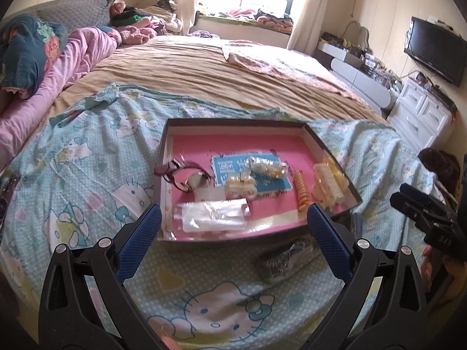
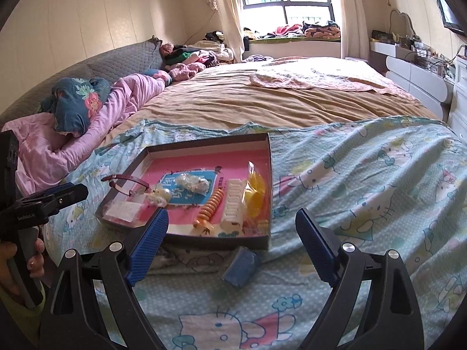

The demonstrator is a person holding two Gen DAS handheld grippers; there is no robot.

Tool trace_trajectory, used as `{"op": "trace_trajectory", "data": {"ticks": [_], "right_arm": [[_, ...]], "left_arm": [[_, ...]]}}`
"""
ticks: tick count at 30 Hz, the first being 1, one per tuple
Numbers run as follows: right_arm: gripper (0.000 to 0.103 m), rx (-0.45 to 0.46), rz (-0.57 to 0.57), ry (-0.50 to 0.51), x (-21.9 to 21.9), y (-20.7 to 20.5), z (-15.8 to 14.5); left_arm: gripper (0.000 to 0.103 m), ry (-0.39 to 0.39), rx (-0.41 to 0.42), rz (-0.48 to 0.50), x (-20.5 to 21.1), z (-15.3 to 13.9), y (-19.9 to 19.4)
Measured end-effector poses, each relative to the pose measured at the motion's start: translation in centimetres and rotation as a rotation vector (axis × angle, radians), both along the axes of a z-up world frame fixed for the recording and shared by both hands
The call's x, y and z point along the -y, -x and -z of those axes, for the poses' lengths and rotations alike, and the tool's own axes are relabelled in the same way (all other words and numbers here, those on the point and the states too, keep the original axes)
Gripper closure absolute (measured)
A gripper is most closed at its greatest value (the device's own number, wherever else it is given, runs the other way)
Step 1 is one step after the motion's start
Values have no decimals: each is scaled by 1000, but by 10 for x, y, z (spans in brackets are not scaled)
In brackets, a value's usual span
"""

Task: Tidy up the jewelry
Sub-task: 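Withdraw both tools from the box toward the last items, then grasp the black bagged item with the left tool while the right tool grasps the blue brush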

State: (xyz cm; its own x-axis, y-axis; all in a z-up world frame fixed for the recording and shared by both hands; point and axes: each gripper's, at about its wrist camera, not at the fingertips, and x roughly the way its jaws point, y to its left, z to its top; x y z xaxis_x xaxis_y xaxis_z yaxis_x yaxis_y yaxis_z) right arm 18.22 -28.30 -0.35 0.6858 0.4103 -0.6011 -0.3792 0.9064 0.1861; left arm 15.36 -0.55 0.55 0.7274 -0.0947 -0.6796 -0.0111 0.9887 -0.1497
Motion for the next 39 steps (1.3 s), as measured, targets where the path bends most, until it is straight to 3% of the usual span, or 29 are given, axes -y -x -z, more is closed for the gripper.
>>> {"op": "trace_trajectory", "data": {"ticks": [5, 13, 27, 33, 38, 39], "right_arm": [[15, -24, 0, 5, 7, 3, 9], [15, -55, -9, 16, 15, 9, 22], [16, -151, -38, 19, 14, 1, 54], [35, -237, -65, -9, 0, -17, 78], [47, -257, -67, -7, -8, -25, 89], [54, -254, -66, -4, -9, -26, 89]], "left_arm": [[10, -28, -38, 24, 10, 14, 4], [10, 22, -123, 94, 32, 47, 6], [10, 13, -184, 123, 56, 86, -13], [14, -13, -175, 123, 58, 89, -16], [29, -27, -164, 135, 67, 89, -22], [33, -28, -159, 140, 68, 89, -22]]}}
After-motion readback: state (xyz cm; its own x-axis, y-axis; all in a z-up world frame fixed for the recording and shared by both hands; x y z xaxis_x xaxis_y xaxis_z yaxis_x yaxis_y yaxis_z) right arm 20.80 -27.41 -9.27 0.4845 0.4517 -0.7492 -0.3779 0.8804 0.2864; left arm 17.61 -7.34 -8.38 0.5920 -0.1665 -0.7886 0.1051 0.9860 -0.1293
